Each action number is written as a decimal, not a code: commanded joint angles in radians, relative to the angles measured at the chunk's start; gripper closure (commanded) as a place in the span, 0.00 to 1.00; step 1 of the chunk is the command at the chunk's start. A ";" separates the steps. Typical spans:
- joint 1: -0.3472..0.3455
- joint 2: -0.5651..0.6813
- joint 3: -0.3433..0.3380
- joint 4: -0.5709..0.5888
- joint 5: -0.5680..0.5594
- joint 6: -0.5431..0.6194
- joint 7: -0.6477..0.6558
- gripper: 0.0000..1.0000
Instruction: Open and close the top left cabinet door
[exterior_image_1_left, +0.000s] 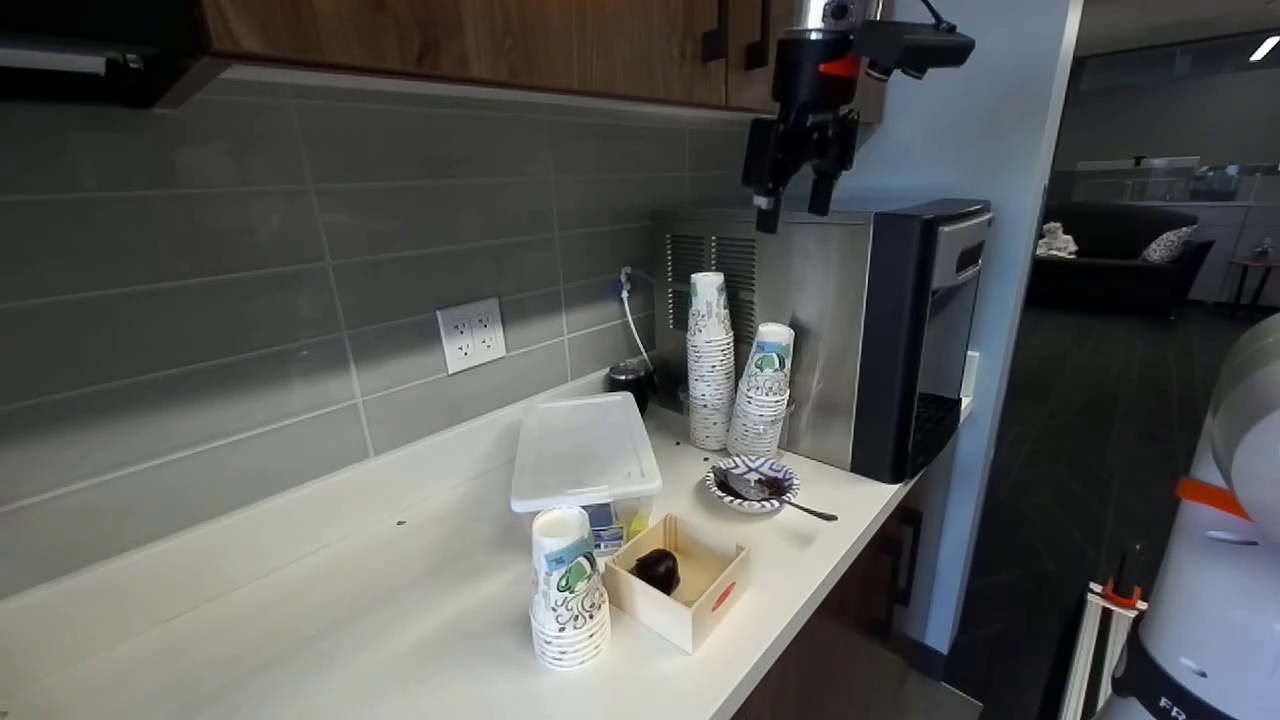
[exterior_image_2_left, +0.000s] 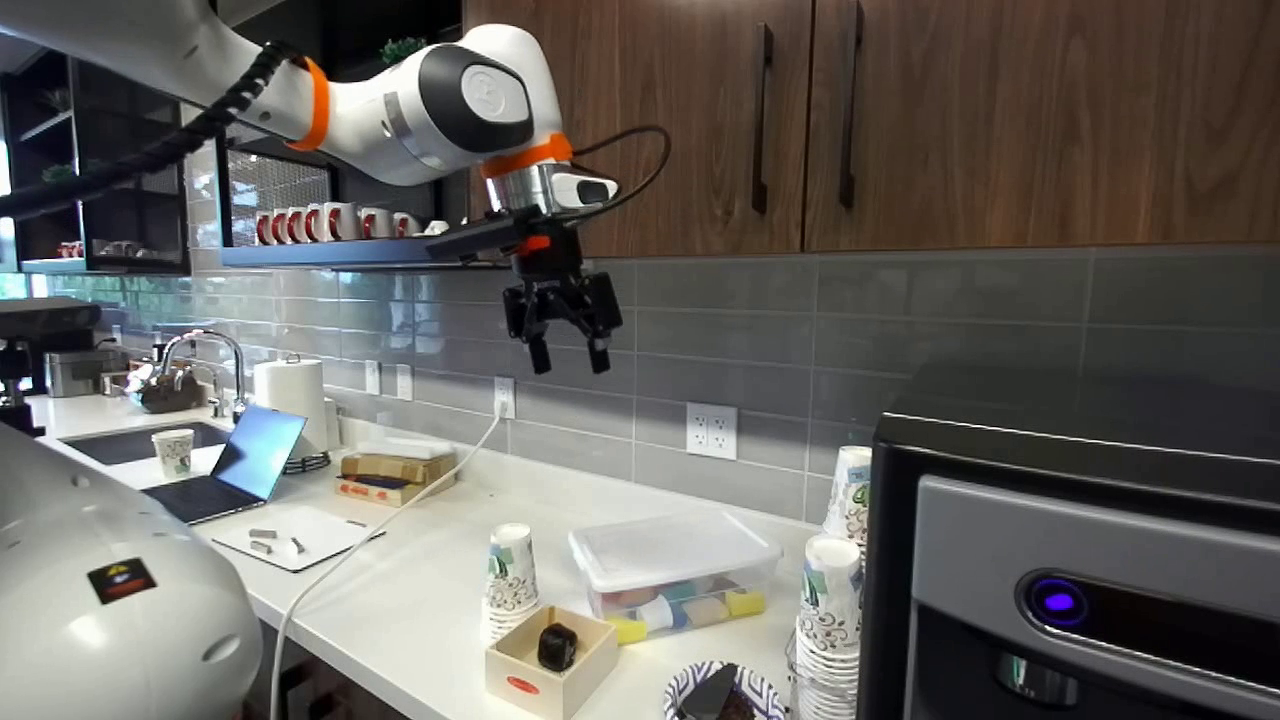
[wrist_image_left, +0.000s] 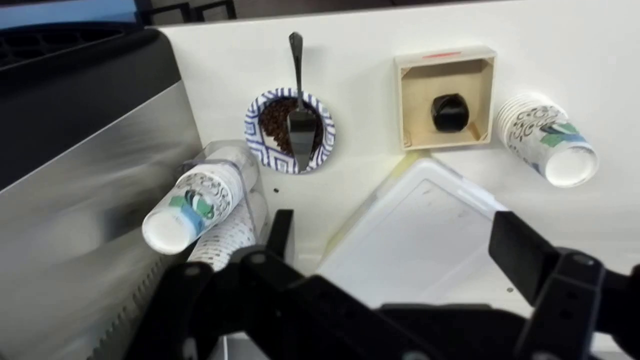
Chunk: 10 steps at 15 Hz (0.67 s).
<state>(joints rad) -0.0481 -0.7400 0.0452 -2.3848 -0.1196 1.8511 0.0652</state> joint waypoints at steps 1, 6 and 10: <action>-0.036 0.041 0.066 0.103 -0.107 0.065 0.091 0.00; -0.094 0.056 0.117 0.193 -0.263 0.197 0.192 0.00; -0.137 0.085 0.124 0.253 -0.363 0.293 0.222 0.00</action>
<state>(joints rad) -0.1476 -0.6970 0.1547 -2.1935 -0.4110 2.0931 0.2521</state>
